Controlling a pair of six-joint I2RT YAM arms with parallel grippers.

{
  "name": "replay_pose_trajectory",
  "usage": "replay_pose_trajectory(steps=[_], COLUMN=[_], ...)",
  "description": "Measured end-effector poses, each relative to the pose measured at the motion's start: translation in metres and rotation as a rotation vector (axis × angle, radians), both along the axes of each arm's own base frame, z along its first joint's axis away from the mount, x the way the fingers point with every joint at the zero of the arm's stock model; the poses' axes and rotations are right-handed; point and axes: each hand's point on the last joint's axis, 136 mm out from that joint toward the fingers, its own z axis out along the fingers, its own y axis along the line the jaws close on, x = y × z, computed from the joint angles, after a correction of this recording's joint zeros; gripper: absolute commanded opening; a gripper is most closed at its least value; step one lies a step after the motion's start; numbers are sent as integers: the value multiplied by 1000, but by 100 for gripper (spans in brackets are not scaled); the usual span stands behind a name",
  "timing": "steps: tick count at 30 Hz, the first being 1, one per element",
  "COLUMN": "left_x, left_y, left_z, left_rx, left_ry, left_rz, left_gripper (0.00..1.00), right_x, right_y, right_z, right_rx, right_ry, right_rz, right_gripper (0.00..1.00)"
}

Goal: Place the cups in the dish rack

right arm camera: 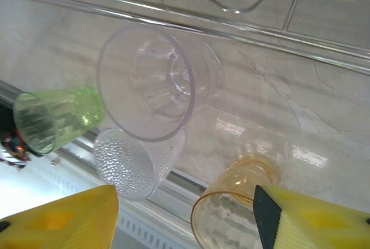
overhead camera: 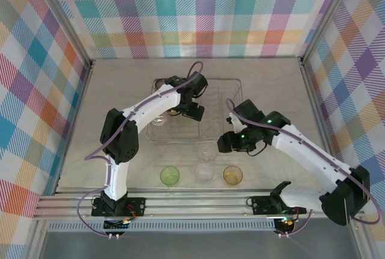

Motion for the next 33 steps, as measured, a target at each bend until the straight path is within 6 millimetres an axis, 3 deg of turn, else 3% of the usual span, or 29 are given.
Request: replay_pose_trajectory(steps=[9, 20, 26, 33], left_x=[-14, -30, -42, -67], left_y=[-2, 2, 9, 31], left_z=[31, 35, 61, 86], left_rx=[-75, -142, -227, -355], left_ry=[-65, -95, -164, -280], left_rz=[-23, -12, 17, 59], left_gripper=[100, 100, 100, 100], right_x=[8, 25, 30, 31], right_y=[11, 33, 40, 44], right_z=[-33, -49, -61, -69], right_rx=[-124, -183, -237, -288], right_ry=[21, -24, -28, -39], right_rz=[17, 45, 58, 69], right_gripper=[54, 46, 40, 30])
